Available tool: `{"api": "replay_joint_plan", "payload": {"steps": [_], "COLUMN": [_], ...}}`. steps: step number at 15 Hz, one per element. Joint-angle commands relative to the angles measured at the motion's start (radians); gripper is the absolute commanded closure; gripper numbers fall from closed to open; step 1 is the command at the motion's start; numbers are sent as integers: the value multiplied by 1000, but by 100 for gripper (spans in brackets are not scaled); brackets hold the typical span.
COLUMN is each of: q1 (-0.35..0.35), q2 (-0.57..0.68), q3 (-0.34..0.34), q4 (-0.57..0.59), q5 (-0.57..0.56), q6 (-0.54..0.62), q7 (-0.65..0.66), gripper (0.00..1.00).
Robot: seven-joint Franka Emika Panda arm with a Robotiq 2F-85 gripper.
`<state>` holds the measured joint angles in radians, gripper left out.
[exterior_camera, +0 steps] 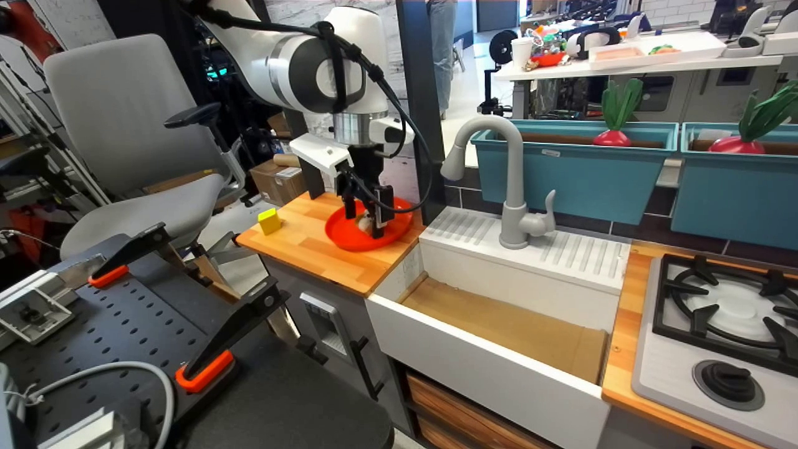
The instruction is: Remove the doll from the plate and put it on the table
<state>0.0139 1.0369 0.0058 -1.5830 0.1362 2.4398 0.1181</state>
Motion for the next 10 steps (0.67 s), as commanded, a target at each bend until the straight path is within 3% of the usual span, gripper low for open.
{"api": "replay_joint_plan", "payload": {"steps": [1,3,10], "q1": [26,31,44], "q2": [38,41,8], "q3": [-12,-15,-14], "q4": [37,18,-45], "q5": [-37,-55,-94], "q6": [97,145,241], "q7": [-10,-12,-19], "gripper": [25,32,88]}}
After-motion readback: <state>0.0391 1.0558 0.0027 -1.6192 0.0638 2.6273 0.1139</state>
